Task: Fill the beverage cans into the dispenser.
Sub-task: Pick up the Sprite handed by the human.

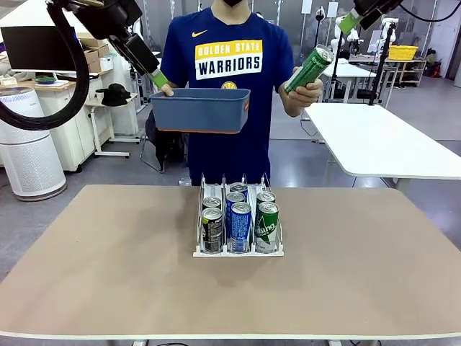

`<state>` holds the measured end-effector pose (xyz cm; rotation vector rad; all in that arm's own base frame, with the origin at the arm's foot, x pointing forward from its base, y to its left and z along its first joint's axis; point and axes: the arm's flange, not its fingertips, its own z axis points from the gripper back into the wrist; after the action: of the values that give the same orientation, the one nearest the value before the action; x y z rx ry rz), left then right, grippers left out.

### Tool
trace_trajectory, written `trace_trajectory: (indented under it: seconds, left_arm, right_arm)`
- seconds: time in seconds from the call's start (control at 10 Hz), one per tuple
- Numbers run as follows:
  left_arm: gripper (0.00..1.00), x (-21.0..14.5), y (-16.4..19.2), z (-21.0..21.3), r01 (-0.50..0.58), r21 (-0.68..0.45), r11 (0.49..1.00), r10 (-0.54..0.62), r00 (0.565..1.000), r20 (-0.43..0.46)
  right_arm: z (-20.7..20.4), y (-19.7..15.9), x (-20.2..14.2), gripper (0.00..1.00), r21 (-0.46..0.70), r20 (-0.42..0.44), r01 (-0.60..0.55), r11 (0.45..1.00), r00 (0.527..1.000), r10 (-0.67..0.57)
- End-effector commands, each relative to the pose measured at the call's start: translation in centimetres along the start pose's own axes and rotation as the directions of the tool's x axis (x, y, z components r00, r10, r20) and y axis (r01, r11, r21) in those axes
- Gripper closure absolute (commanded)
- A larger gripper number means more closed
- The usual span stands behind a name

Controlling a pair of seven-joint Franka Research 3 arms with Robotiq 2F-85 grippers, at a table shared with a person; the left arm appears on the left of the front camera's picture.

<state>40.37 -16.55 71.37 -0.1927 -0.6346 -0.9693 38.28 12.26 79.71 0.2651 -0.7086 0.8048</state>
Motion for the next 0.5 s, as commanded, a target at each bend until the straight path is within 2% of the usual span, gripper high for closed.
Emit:
trace_trajectory:
  seconds: [0.0, 0.4]
  left_arm:
    - [0.00, 0.01, 0.11, 0.02, 0.000, 0.005, 1.000, 0.000, 1.000, 0.003]
    - [0.00, 0.01, 0.11, 0.02, 0.000, 0.005, 1.000, 0.000, 1.000, 0.003]
  right_arm:
    - [-0.09, 0.08, 0.01, 0.00, 0.016, 0.010, 0.013, 1.000, 1.000, -0.013]
    - [-0.09, 0.08, 0.01, 0.00, 0.016, 0.010, 0.013, 1.000, 1.000, -0.013]
